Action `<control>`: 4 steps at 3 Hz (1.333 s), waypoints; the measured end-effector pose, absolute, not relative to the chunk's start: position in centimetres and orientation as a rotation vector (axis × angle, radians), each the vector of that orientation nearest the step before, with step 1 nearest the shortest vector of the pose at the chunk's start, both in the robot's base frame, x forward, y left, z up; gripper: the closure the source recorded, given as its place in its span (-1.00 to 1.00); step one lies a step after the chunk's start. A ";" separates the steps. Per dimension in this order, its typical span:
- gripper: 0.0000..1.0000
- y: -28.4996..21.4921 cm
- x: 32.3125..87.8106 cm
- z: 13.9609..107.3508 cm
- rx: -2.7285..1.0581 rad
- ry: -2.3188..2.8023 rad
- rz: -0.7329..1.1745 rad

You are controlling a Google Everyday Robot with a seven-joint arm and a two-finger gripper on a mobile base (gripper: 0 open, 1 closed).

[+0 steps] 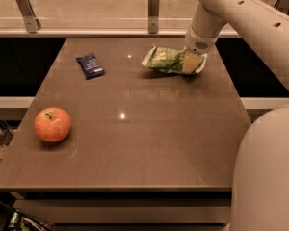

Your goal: Move green jalapeno chip bag near apple

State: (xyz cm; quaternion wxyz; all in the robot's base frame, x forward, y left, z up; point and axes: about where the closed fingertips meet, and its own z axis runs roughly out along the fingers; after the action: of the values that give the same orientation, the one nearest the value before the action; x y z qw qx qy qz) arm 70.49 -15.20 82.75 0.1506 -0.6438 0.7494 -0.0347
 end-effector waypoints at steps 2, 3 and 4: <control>1.00 -15.2 70.5 83.0 -1.849 2.152 -0.099; 1.00 -14.7 69.7 83.7 -1.860 2.126 -0.080; 1.00 -14.0 68.6 84.9 -1.876 2.097 -0.067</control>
Offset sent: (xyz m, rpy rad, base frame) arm 0.0000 0.0000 0.0021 0.0000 0.0000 0.0000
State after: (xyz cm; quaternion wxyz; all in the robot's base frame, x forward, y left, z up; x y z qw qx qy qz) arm 68.59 -13.97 84.91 0.1630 -0.6576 0.7352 -0.0236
